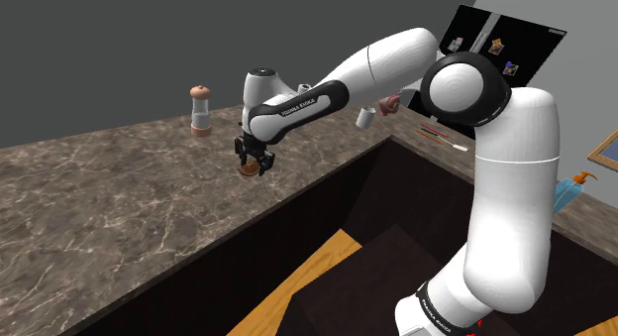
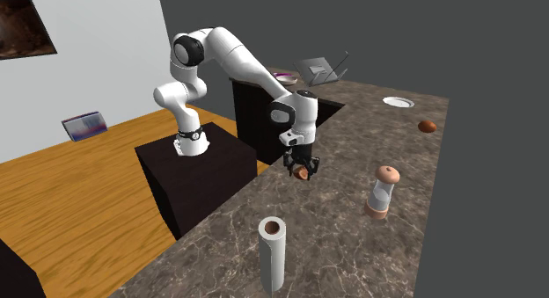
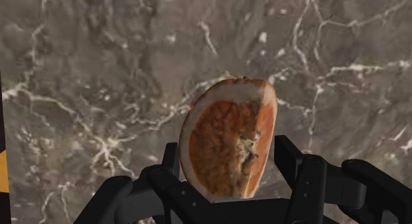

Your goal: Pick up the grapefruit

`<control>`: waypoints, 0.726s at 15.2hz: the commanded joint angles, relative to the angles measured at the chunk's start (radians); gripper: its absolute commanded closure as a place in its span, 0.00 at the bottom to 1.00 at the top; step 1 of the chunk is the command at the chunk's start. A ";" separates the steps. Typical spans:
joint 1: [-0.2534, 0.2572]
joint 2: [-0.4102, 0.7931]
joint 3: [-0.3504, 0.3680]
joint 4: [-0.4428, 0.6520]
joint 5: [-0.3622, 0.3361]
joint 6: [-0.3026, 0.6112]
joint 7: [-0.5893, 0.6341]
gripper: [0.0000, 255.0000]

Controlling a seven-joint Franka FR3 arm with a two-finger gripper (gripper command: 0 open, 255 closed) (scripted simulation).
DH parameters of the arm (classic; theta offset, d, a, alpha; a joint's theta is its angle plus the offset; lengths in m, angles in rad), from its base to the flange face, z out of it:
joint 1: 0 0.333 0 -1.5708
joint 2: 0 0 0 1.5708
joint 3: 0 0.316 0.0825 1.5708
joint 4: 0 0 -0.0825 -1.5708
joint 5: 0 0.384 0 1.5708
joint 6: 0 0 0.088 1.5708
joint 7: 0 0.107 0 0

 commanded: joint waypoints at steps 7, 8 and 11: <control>-0.009 -0.060 0.015 0.014 0.024 -0.072 -0.020 1.00; -0.010 -0.068 0.016 0.017 0.027 -0.082 -0.022 1.00; -0.013 -0.089 0.021 0.027 0.037 -0.113 -0.030 1.00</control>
